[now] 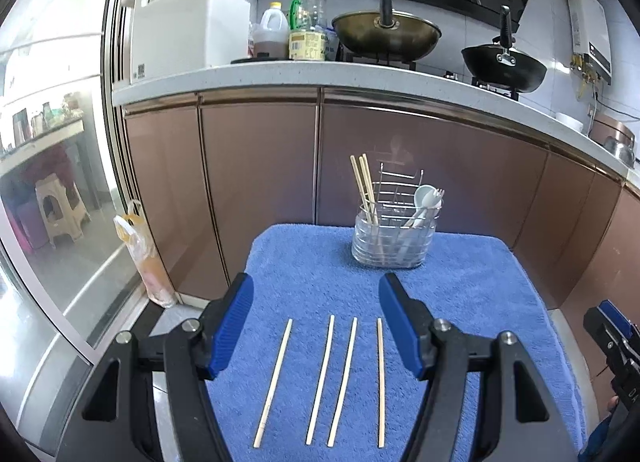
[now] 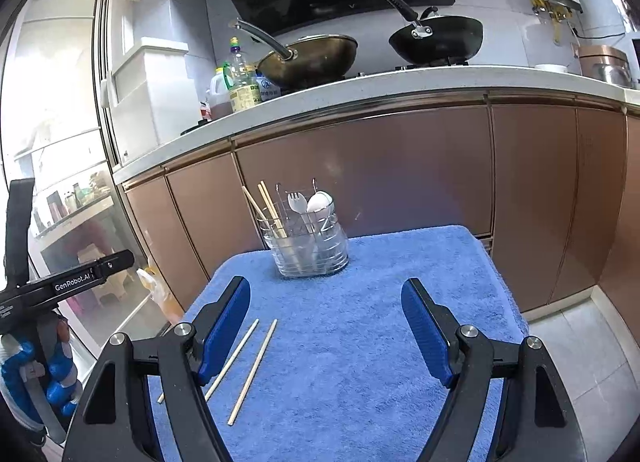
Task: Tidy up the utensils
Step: 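Withdraw both open grippers from the holder back over the towel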
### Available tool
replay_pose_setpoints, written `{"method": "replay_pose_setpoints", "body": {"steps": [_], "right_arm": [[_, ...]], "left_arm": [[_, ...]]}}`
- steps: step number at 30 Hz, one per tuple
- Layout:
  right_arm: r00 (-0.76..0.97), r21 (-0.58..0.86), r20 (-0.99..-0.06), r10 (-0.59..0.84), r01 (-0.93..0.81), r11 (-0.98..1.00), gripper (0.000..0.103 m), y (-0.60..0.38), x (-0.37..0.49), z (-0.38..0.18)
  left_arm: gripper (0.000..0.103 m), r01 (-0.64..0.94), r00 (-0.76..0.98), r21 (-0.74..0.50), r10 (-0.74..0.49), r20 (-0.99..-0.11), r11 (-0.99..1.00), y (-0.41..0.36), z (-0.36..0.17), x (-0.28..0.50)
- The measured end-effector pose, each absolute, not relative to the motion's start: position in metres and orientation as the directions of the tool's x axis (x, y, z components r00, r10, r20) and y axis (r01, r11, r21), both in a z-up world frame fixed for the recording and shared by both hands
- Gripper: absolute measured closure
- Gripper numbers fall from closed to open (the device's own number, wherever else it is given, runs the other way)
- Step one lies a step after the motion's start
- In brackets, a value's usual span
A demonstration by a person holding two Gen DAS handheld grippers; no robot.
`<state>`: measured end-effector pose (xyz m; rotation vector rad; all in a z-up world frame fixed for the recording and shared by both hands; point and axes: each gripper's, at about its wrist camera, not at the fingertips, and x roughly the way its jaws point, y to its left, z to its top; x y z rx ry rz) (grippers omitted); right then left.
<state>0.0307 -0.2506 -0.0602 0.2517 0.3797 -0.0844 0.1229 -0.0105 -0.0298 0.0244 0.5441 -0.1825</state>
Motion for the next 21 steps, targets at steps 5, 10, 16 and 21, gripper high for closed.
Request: {"method": "replay_pose_setpoints", "body": {"steps": [5, 10, 16, 21], "right_arm": [[0.916, 0.214, -0.400, -0.034, 0.130, 0.968, 0.026, -0.248, 0.036, -0.063], [0.908, 0.203, -0.419, -0.019, 0.114, 0.973, 0.026, -0.242, 0.044, -0.065], [0.894, 0.186, -0.447, 0.016, 0.075, 0.980, 0.032, -0.228, 0.060, -0.069], [0.872, 0.176, -0.488, 0.049, 0.043, 0.983, 0.040, -0.218, 0.077, -0.075]], "left_arm": [[0.040, 0.159, 0.858, 0.038, -0.119, -0.500, 0.987, -0.019, -0.030, 0.117], [0.040, 0.140, 0.862, 0.076, -0.083, -0.500, 0.987, -0.020, -0.034, 0.117], [0.040, 0.127, 0.859, 0.082, -0.068, -0.508, 0.989, -0.014, -0.041, 0.123], [0.040, 0.128, 0.850, 0.089, -0.063, -0.522, 0.988, -0.011, -0.050, 0.133]]}}
